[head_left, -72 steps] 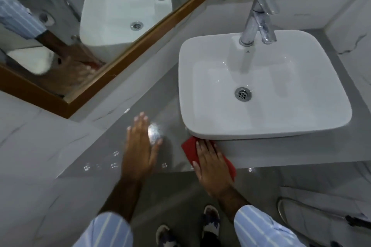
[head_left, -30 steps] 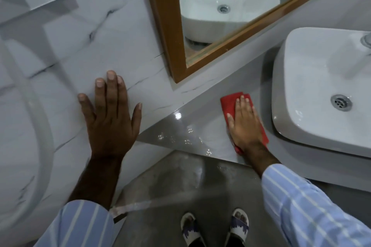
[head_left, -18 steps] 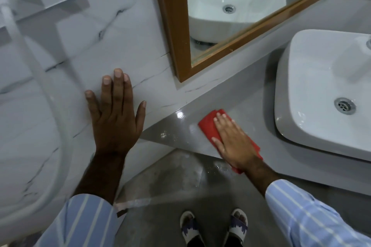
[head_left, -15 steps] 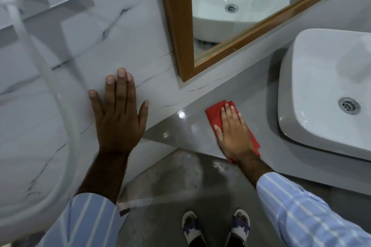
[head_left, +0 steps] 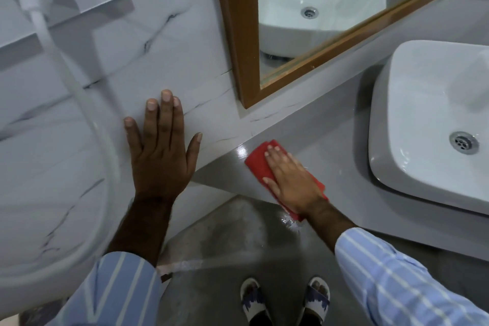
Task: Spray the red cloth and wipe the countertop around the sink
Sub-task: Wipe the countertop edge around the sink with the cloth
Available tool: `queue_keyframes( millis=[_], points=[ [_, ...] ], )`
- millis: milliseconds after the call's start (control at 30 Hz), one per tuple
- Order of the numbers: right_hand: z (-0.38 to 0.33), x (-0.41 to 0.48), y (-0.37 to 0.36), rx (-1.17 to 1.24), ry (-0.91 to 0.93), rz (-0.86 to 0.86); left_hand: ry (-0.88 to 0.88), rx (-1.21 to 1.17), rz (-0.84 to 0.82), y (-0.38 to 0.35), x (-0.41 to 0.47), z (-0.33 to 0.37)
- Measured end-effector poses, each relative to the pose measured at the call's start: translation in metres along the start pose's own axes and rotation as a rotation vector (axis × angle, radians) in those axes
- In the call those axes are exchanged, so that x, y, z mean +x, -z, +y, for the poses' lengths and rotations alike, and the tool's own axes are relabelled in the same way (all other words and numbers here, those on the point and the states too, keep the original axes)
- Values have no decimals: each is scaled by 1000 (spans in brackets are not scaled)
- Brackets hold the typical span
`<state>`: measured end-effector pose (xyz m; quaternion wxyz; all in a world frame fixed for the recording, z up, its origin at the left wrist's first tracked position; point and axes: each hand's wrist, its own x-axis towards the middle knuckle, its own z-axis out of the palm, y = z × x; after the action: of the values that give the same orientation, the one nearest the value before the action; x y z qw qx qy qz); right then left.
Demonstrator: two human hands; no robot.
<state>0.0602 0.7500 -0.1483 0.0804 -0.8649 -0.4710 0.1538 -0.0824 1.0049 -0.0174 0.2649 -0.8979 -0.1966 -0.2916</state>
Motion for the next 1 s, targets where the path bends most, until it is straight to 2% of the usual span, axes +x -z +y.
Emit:
queue_keyframes(
  millis=[67,133,200,300,400,533,700,833,900,1000],
  points=[
    [-15,5,0,29,-159,30,-2,-8,-4,0,1,2],
    [-46,20,-2,64,-187,52,-5,-1,-10,1,1,3],
    [-76,33,-9,36,-39,21,-10,-1,-22,1,0,3],
    [-92,42,-19,-137,247,-58,-28,10,-43,1,-2,0],
    [-72,36,-17,-155,311,-61,-22,5,-55,0,-4,-1],
    [-15,-14,-11,14,31,31,19,-11,-53,1,-3,3],
    [73,-119,-11,-28,-332,150,91,-50,-51,2,-1,14],
    [75,-127,-16,-11,-581,194,93,-49,-58,2,-1,15],
    [56,-106,-16,6,-608,223,88,-46,-53,1,-2,15],
    [17,-68,-18,19,-533,213,105,-40,-45,-2,-2,18]
  ],
)
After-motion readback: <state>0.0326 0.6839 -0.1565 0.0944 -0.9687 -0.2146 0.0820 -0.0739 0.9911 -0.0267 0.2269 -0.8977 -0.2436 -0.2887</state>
